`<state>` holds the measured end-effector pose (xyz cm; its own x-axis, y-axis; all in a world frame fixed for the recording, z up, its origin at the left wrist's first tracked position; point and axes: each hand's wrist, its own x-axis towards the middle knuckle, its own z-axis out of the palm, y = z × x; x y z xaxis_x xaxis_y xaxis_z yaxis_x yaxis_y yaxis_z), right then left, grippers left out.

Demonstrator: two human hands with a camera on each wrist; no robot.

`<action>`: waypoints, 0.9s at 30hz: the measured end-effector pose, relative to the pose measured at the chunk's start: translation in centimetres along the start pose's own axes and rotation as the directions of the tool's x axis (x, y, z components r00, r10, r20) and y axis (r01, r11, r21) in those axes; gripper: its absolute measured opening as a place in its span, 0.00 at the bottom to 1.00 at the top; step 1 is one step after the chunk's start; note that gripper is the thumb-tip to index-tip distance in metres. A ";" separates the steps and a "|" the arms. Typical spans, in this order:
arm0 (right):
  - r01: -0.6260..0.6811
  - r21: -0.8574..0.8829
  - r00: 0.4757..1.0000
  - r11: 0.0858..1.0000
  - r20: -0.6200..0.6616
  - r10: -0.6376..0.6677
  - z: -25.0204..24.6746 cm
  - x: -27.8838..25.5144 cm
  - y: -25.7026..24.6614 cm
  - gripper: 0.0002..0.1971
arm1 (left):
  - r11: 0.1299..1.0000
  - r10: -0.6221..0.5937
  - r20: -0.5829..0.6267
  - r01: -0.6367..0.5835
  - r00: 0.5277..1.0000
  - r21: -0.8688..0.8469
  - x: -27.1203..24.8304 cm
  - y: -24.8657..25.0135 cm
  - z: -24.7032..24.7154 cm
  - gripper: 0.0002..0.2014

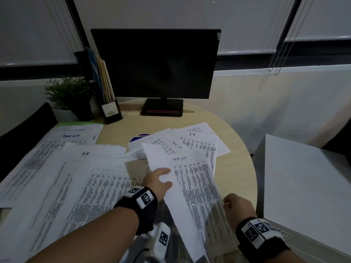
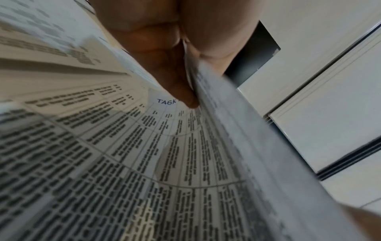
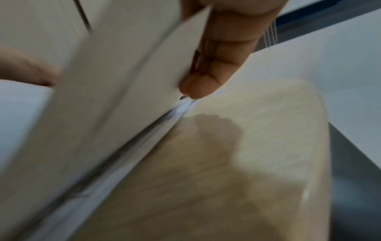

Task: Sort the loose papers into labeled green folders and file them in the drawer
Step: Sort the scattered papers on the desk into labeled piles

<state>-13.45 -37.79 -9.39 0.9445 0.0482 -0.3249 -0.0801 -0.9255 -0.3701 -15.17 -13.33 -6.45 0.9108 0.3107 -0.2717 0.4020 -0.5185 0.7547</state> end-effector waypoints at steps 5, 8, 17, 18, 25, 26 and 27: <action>0.205 -0.045 0.975 0.978 -0.081 -0.208 -0.9 -1.9 -2.2 0.06 | 1.000 -0.016 0.103 0.014 0.995 0.023 -0.8 1.2 2.3 0.09; 0.308 -0.116 0.945 0.944 -0.074 -0.318 -0.9 -3.8 -4.3 0.05 | 0.994 -0.086 0.164 0.097 0.983 -0.058 -1.3 2.3 3.4 0.21; 0.367 0.042 0.930 0.929 -0.012 -0.367 -1.0 -5.3 -5.5 0.06 | 0.990 -0.135 0.153 0.138 0.979 -0.013 -0.7 3.7 3.9 0.15; 0.346 0.110 0.938 0.932 -0.022 -0.346 -0.7 -5.0 -5.3 0.09 | 0.991 -0.127 0.143 0.133 0.982 -0.033 -0.7 3.5 3.9 0.15; -0.004 0.302 1.000 0.953 0.001 0.004 -1.2 -1.2 -1.0 0.11 | 0.970 -0.228 0.038 0.230 0.973 -0.074 -0.1 1.8 2.0 0.10; -0.038 0.235 0.999 0.971 0.028 0.033 -1.2 -0.6 -0.2 0.08 | 0.971 -0.230 0.016 0.231 0.973 -0.068 0.0 1.6 1.6 0.07; -0.057 0.168 0.998 0.984 0.045 0.050 -1.2 0.0 0.6 0.06 | 0.969 -0.237 -0.002 0.236 0.971 -0.076 0.1 1.4 1.5 0.05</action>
<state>-13.15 -38.76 -8.52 0.9240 0.0187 -0.3819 -0.1862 -0.8503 -0.4922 -14.42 -15.20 -6.29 0.7892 0.4266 -0.4417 0.5977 -0.3685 0.7120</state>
